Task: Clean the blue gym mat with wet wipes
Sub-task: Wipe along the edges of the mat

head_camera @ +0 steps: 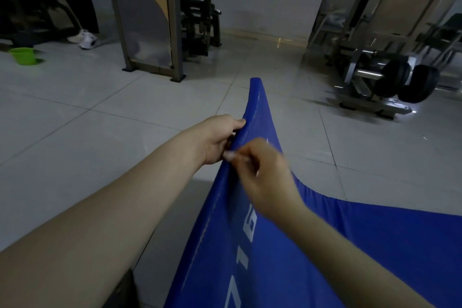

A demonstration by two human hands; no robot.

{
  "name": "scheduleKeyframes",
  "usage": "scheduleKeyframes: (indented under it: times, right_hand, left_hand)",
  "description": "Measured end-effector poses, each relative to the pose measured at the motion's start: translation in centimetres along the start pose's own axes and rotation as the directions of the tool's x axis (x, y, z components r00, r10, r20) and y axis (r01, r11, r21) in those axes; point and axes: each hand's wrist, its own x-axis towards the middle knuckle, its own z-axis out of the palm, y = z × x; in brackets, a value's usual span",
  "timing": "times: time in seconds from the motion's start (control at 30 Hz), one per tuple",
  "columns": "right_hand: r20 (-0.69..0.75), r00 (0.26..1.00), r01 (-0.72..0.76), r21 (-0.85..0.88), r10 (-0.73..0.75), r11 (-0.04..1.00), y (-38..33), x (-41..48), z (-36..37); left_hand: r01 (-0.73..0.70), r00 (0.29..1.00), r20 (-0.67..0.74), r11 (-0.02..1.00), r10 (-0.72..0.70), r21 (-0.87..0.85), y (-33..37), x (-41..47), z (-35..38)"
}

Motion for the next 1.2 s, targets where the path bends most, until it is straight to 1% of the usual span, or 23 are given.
scheduleKeyframes:
  times: [0.07, 0.1, 0.13, 0.2, 0.27, 0.3, 0.33, 0.43, 0.5, 0.53, 0.57, 0.63, 0.7, 0.77, 0.8, 0.87, 0.97, 1.0, 1.03, 1.07, 1.13, 1.2]
  right_hand:
    - [0.093, 0.989, 0.113, 0.032, -0.115, 0.993, -0.9, -2.5, 0.3]
    - [0.115, 0.984, 0.137, 0.025, -0.139, 0.99, -0.8, -2.5, 0.0]
    - [0.107, 0.984, 0.143, -0.005, -0.142, 0.99, -0.7, -1.7, -0.4]
    - [0.021, 0.997, 0.074, -0.078, -0.073, 0.994, 0.1, 0.9, -1.4]
    - [-0.088, 0.995, -0.056, -0.115, 0.046, 0.992, 0.9, 4.1, -2.5]
    - [-0.118, 0.99, -0.092, -0.108, 0.079, 0.99, 1.0, 5.0, -2.7]
    - [-0.114, 0.99, -0.1, -0.094, 0.089, 0.991, 1.0, 5.2, -2.5]
    - [0.026, 0.998, -0.057, -0.015, 0.058, 0.998, -0.5, 1.5, -0.6]
    - [0.116, 0.993, 0.024, 0.078, -0.033, 0.997, -2.0, -2.5, 0.6]
    - [0.143, 0.987, 0.065, 0.099, -0.079, 0.993, -2.4, -3.8, 0.9]
    - [0.148, 0.984, 0.092, 0.081, -0.103, 0.992, -2.3, -3.9, 0.7]
    - [0.079, 0.993, 0.09, 0.018, -0.091, 0.996, -1.3, -2.1, -0.1]
    - [-0.042, 0.999, 0.003, -0.038, -0.004, 0.999, 0.0, 0.9, -1.2]
    - [-0.113, 0.991, -0.075, -0.043, 0.069, 0.996, 0.9, 2.7, -1.8]
    - [-0.112, 0.99, -0.086, -0.03, 0.082, 0.996, 0.9, 2.6, -1.6]
    - [-0.063, 0.996, -0.061, 0.013, 0.062, 0.998, 0.2, 0.5, -0.7]
    - [0.055, 0.997, 0.039, 0.116, -0.046, 0.992, -1.9, -4.1, 0.6]
    - [0.09, 0.992, 0.077, 0.114, -0.088, 0.99, -2.2, -4.8, 0.7]
    - [0.1, 0.988, 0.109, 0.076, -0.116, 0.991, -2.2, -4.6, 0.6]
    - [0.081, 0.989, 0.12, 0.022, -0.122, 0.993, -1.8, -3.9, 0.3]
    - [-0.009, 0.999, 0.054, -0.047, -0.054, 0.997, -0.5, -1.9, -0.8]
    - [-0.074, 0.997, -0.041, -0.038, 0.038, 0.998, 0.8, -0.6, -1.8]
  left_hand:
    - [0.01, 1.0, -0.005, 1.0, -0.01, -0.005, -0.1, 0.3, 0.0]
    - [0.009, 1.0, -0.005, 1.0, -0.009, -0.005, 0.0, 0.3, 0.0]
    - [0.0, 1.0, -0.004, 1.0, 0.0, -0.001, 0.1, 0.3, 0.1]
    - [-0.018, 1.0, 0.013, 1.0, 0.018, -0.004, 0.2, 0.0, 0.4]
    - [-0.02, 1.0, 0.017, 1.0, 0.02, -0.009, 0.2, -0.1, 0.6]
    - [-0.021, 1.0, 0.001, 1.0, 0.021, -0.009, 0.2, 0.0, 0.7]
    - [-0.02, 1.0, -0.017, 1.0, 0.02, -0.02, 0.2, 0.1, 0.7]
    - [0.026, 0.999, -0.036, 0.999, -0.027, -0.045, 0.2, 0.4, 0.6]
    - [0.052, 0.998, -0.026, 0.999, -0.052, -0.006, 0.2, 0.4, 0.5]
    - [0.053, 0.998, -0.021, 0.999, -0.053, 0.006, 0.2, 0.5, 0.5]
    - [0.049, 0.999, -0.014, 0.999, -0.049, 0.009, 0.2, 0.5, 0.6]
    - [0.04, 0.999, -0.006, 0.999, -0.04, 0.014, 0.2, 0.5, 0.7]
    - [0.029, 0.999, 0.036, 1.0, -0.029, -0.01, 0.3, 0.4, 0.8]
    - [0.029, 0.999, 0.044, 0.999, -0.028, -0.017, 0.5, 0.3, 0.7]
    - [0.031, 0.999, 0.035, 1.0, -0.03, -0.001, 0.5, 0.2, 0.6]
    - [0.038, 0.999, 0.027, 0.999, -0.039, 0.037, 0.4, 0.1, 0.6]
    - [0.034, 0.999, -0.002, 0.995, -0.034, 0.096, 0.0, 0.2, 0.7]
    - [0.025, 1.0, -0.004, 0.994, -0.025, 0.108, 0.0, 0.1, 0.7]
    - [0.015, 1.0, -0.008, 0.993, -0.014, 0.116, -0.1, 0.1, 0.7]
    - [0.007, 1.0, -0.011, 0.993, -0.006, 0.118, -0.2, 0.2, 0.7]
    - [-0.013, 1.0, 0.001, 0.987, 0.013, 0.158, -0.3, 0.4, 0.8]
    - [-0.04, 0.999, 0.022, 0.954, 0.035, 0.298, -0.7, 0.3, 1.1]
